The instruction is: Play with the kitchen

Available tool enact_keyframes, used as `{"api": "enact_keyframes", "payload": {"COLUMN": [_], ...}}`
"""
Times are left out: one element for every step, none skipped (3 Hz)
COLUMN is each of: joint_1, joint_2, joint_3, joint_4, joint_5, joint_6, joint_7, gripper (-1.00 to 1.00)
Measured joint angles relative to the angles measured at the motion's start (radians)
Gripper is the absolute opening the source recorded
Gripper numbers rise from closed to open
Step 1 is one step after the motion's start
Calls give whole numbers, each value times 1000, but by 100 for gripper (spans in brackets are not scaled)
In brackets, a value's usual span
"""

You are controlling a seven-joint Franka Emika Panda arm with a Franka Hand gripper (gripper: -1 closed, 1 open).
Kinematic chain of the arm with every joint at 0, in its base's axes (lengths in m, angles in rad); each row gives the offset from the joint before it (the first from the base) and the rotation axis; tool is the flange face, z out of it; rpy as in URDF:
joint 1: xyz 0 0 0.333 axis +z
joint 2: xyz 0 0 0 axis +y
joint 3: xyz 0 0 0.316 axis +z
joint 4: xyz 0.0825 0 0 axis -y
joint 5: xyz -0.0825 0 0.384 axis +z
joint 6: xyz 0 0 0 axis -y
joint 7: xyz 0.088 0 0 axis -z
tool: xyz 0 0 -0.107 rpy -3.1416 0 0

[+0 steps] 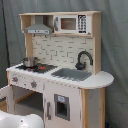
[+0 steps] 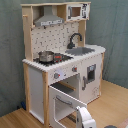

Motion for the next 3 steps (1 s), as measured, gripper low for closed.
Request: {"api": "enact_keyframes", "payload": {"joint_1": [18, 39, 60], "joint_2": [55, 111, 164], "joint_3": [0, 1, 5], "joint_4": [-84, -173, -265], "joint_5": [0, 0, 0], "joint_6": [-12, -13, -12], "joint_7": [26, 59, 98], "gripper": [100, 100, 100]}}
